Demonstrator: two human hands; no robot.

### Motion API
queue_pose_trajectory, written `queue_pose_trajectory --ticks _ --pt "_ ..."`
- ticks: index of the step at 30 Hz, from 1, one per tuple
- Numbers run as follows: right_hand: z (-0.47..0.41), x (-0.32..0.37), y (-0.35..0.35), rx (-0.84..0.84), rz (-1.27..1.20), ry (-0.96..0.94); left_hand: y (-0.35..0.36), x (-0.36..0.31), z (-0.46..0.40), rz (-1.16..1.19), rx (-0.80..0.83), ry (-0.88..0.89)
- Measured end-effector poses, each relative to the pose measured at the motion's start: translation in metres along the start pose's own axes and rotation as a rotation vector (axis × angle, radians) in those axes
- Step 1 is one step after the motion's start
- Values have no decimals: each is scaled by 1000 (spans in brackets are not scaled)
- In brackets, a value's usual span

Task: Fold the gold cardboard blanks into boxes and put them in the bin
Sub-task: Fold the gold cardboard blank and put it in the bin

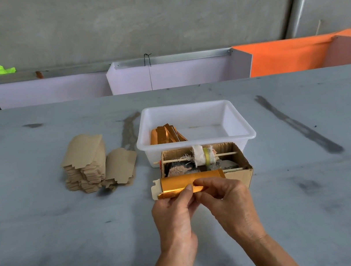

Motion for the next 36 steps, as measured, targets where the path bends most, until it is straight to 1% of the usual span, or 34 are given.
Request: queue_pose_trajectory --ticks 10,15,20,22,25,29,32,34,36 --pt "3 10 0 32 43 -48 0 9 -2 -23 -51 -82" --pt "5 6 0 16 54 -20 -4 19 0 7 -85 -185" --pt "9 -1 1 -34 56 1 -10 23 -2 57 -181 -231" --pt "12 -7 1 -80 2 33 -10 24 -2 87 -217 -245" --pt "16 -12 0 -144 -161 57 -6 26 1 126 -230 -285" --pt "21 -14 -2 -207 -348 17 8 26 5 177 -178 -356" --pt "20 -13 -4 -220 -467 -25 12 22 8 165 -148 -368" --pt "20 -8 -8 -233 -488 -77 14 18 9 151 -134 -364" --pt "20 -1 -13 -273 -415 -169 16 15 12 144 -117 -364"
Point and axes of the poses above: each hand's wrist, its own z-axis away from the middle knuckle, its own y-axis out of the palm, x = y × z, the point moved 10 cm from there along -z, towards the middle knuckle, and after that the axes turned 6 degrees about -x, right-handed, at the moved point
